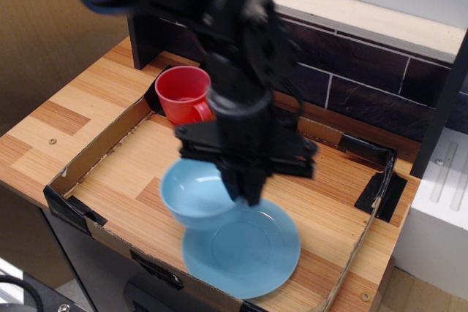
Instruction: Take bowl off plate
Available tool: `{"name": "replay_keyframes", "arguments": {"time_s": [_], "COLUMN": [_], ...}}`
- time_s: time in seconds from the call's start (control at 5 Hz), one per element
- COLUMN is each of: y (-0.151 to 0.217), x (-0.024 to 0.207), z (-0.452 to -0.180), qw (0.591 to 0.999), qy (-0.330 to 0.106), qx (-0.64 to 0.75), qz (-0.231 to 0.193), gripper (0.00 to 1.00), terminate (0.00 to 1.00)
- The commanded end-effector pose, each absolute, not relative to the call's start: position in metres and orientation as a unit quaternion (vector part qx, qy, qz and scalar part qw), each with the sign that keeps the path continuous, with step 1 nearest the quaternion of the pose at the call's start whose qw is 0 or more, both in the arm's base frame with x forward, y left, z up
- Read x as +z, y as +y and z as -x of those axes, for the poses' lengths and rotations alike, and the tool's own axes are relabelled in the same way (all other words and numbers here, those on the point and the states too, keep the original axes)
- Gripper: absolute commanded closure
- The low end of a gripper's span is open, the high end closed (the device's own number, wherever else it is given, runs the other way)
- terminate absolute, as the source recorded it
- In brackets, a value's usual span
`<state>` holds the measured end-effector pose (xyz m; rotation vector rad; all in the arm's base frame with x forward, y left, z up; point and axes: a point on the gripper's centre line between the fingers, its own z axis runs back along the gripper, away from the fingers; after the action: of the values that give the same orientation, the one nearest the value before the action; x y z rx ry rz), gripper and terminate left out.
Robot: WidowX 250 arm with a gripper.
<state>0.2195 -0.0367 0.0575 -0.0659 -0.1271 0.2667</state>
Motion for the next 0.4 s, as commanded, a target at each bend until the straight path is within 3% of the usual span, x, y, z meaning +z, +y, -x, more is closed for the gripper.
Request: {"name": "replay_keyframes", "arguments": {"time_s": [0.0, 0.2], "y": [0.032, 0.043], "x": [0.055, 0.04], "z": [-0.234, -0.234], "qw": [0.989, 0.99], "qy": [-0.081, -0.076], "qx": [0.126, 0.118], "qz": [0.004, -0.001], "gripper": [1.0, 1.0], "terminate": [0.0, 0.0]}}
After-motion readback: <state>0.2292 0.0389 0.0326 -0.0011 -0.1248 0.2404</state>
